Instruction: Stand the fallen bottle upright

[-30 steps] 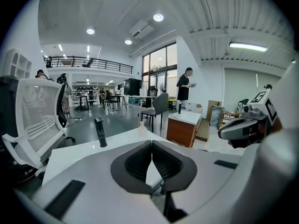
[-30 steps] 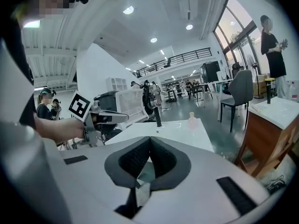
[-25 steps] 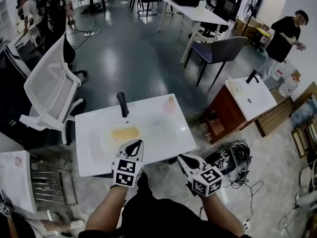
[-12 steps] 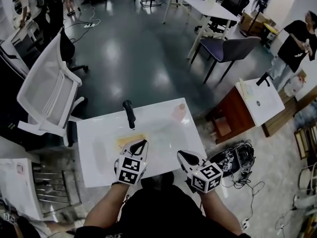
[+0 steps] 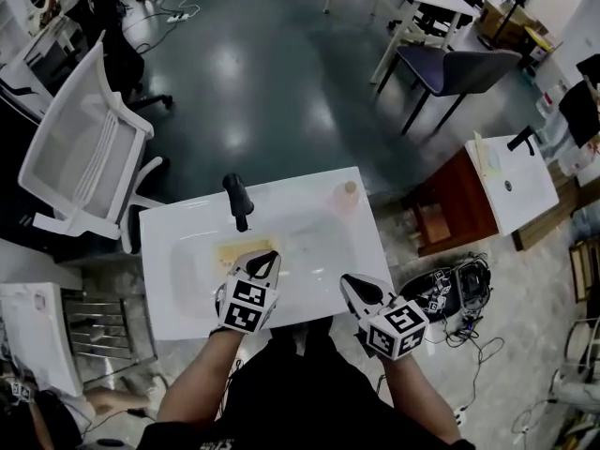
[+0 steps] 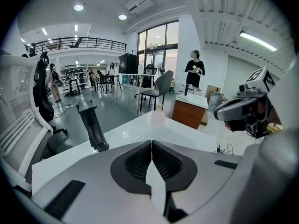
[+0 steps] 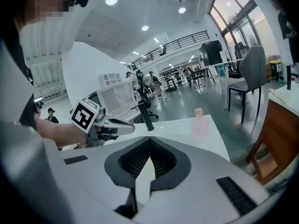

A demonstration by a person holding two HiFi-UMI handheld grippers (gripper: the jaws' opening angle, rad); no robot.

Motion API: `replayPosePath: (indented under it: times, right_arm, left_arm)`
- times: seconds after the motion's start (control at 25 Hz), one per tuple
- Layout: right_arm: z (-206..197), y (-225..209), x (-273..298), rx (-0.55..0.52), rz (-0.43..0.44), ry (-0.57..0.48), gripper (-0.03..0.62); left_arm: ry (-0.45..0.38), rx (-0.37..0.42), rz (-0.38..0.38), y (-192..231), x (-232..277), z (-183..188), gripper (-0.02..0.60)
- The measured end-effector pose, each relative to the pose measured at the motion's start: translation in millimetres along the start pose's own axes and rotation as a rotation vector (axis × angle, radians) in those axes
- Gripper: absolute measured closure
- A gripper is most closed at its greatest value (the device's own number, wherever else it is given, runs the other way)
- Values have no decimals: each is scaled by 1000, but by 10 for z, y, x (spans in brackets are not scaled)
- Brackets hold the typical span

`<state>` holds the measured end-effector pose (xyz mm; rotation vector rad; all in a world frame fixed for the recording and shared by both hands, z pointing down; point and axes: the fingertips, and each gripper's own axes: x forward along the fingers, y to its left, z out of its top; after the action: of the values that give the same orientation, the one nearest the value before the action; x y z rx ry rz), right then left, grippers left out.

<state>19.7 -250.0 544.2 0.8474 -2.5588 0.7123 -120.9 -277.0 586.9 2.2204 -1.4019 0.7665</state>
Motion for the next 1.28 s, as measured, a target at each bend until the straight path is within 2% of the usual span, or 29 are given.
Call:
replayPosePath:
  times: [0.2, 0.36, 0.4, 0.44, 0.48, 0.56, 1.04, 1.28]
  right_arm:
    - [-132, -123, 147, 21, 34, 26, 580]
    - [-161, -138, 239, 25, 59, 32, 580]
    - [-172, -151, 253, 28, 63, 34, 580]
    - [-187, -169, 269, 30, 65, 37, 580]
    - [-206, -189, 285, 34, 66, 40, 580]
    - [-245, -231, 309, 42, 66, 46, 580]
    - [-510, -449, 307, 95, 51, 68, 580]
    - [-570, -560, 247, 121, 21, 58, 580]
  left_arm:
    - [49, 34, 3, -7, 341, -83, 561]
    - [108, 81, -36, -89, 544, -199, 561]
    - [130, 101, -53, -127, 616, -238, 537]
    - [154, 125, -70, -162, 694, -283, 462]
    - [179, 155, -83, -188, 772, -331, 417]
    - [222, 220, -91, -209, 917, -427, 396]
    - [432, 487, -113, -143, 1699, -1040, 368]
    - [508, 631, -117, -120, 1933, -1207, 368]
